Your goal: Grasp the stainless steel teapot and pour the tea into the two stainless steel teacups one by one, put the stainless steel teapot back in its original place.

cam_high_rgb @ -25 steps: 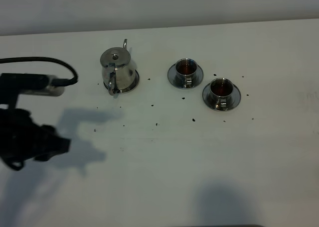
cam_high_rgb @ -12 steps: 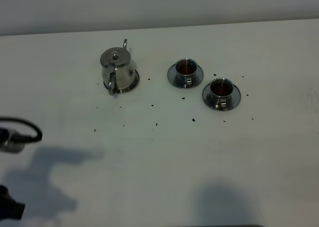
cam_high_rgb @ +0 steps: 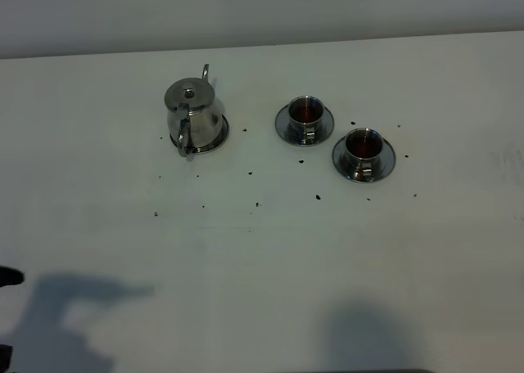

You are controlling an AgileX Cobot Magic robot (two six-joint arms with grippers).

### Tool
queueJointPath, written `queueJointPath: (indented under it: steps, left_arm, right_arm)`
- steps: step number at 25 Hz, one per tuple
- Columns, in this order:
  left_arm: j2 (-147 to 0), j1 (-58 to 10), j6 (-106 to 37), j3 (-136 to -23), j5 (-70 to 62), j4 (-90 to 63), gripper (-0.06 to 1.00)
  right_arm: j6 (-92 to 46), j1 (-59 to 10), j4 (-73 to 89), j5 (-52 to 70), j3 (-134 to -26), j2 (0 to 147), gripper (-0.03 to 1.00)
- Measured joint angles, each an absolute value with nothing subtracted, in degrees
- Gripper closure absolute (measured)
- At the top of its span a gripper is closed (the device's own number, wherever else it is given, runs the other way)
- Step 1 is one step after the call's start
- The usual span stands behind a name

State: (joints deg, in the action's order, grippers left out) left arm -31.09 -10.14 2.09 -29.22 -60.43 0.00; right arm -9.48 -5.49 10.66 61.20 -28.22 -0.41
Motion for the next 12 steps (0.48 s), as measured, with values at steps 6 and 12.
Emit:
queueJointPath:
  steps: [6, 12]
  left_arm:
    - [-21.4, -1.8, 2.1, -29.2, -60.5, 0.0, 0.5]
    - [-11.0, 3.2, -1.7, -29.2, -60.5, -2.7, 0.5]
  right_arm:
    - [-9.5, -5.5, 10.7, 61.2, -28.2, -0.4, 0.46]
    - [-9.5, -5.5, 10.7, 61.2, -28.2, -0.4, 0.46]
